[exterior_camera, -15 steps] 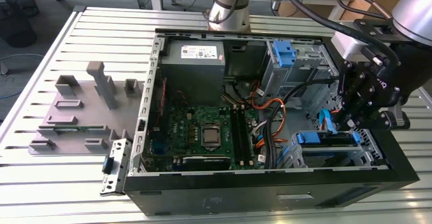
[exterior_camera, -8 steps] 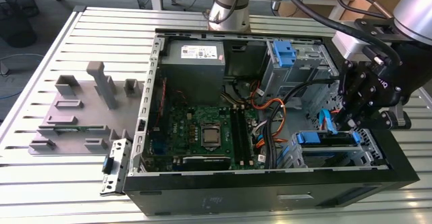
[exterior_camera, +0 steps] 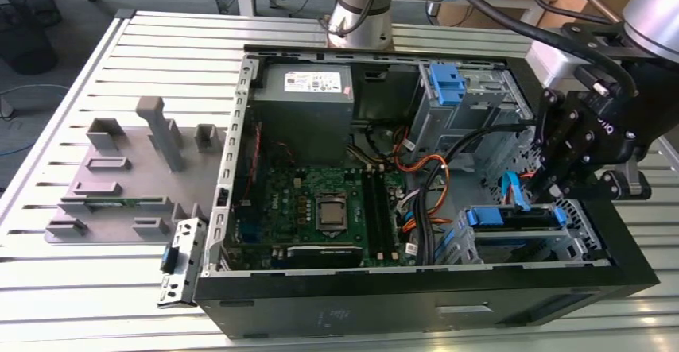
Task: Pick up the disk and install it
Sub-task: 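Insert the second disk wire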
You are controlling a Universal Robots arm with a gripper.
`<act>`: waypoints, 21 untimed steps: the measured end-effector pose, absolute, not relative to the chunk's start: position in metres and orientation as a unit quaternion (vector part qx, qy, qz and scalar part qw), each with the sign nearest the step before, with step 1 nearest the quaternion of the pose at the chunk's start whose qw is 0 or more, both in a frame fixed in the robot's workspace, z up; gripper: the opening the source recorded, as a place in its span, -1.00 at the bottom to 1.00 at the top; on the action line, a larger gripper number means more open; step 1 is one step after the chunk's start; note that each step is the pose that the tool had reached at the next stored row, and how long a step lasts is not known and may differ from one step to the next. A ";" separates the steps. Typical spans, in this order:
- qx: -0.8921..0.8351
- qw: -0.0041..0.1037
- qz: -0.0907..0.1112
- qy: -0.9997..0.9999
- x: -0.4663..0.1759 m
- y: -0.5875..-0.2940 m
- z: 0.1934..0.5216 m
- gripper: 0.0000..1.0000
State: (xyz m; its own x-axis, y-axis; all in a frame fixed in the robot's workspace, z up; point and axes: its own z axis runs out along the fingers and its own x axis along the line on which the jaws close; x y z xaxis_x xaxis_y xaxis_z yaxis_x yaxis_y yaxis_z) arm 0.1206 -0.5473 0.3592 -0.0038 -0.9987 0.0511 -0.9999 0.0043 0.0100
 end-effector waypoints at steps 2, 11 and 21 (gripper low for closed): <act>0.705 0.022 0.014 -0.708 0.121 -0.547 0.359 -0.53; 0.705 0.022 0.015 -0.708 0.124 -0.547 0.360 -0.53; 0.705 0.022 0.015 -0.708 0.129 -0.547 0.360 -0.53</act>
